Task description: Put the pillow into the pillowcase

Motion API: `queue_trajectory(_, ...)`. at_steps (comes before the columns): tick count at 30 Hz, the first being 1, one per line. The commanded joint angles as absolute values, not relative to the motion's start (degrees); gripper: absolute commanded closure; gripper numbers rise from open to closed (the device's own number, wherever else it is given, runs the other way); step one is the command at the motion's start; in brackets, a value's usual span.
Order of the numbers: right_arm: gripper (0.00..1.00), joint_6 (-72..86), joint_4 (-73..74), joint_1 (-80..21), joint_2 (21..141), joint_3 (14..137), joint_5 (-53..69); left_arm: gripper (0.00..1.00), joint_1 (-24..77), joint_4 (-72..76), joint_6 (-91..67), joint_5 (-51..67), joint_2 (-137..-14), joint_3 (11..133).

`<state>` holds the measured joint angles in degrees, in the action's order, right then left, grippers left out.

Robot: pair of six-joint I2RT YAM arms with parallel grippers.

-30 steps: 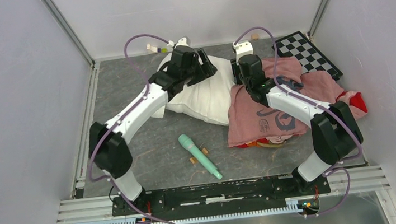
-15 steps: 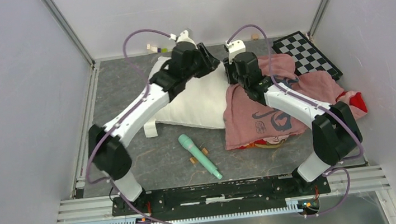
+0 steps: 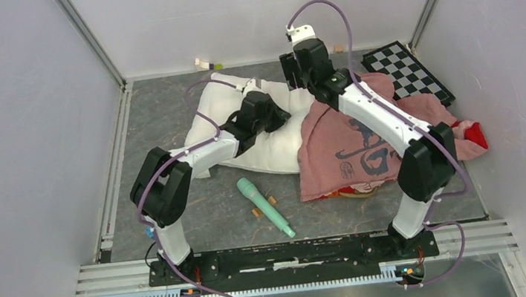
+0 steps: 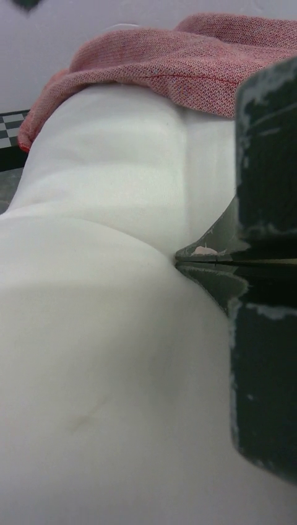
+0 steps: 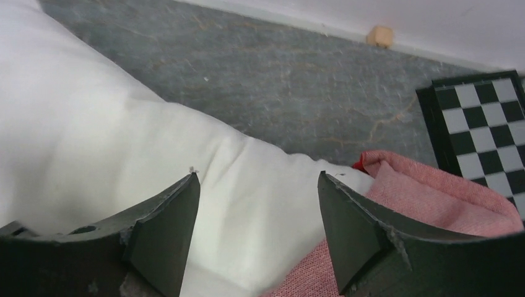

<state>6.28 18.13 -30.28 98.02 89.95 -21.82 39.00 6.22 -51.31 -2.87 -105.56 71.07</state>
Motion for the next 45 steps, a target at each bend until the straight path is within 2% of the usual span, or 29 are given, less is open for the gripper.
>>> queue_trajectory(1,0.23,6.37,30.13,-30.32,104.54,96.68,-29.21,0.98,40.26,-0.23,-52.80,-3.02,-107.81,64.98)
queue_trajectory(8,0.18,7.43,32.07,-28.60,104.33,93.46,-35.73,0.97,40.38,1.93,-53.18,-3.42,-108.19,62.24)
queue_trajectory(15,0.19,8.64,31.44,-25.74,102.74,89.24,-34.36,0.98,40.36,1.76,-53.09,-3.76,-108.28,61.61)
queue_trajectory(24,0.45,10.89,30.37,-22.09,101.23,88.35,-28.76,0.98,40.40,1.78,-53.00,-3.78,-108.19,60.93)
queue_trajectory(30,0.82,11.34,33.89,-21.82,104.52,96.68,-26.96,0.97,40.34,2.06,-52.84,-3.42,-107.55,59.74)
queue_trajectory(34,1.00,12.02,34.18,-22.48,104.68,98.29,-24.19,0.98,40.35,2.37,-52.47,-3.04,-107.06,59.33)
queue_trajectory(41,0.98,11.34,38.30,-28.04,107.61,107.05,-25.15,0.98,41.39,3.32,-52.44,-3.33,-106.96,59.24)
queue_trajectory(44,0.67,11.38,41.27,-28.49,107.75,108.84,-29.92,0.98,41.54,3.34,-52.81,-3.26,-107.14,59.00)
queue_trajectory(45,0.63,11.43,41.20,-28.48,106.32,107.15,-31.03,0.98,41.56,3.34,-52.82,-3.41,-107.15,58.90)
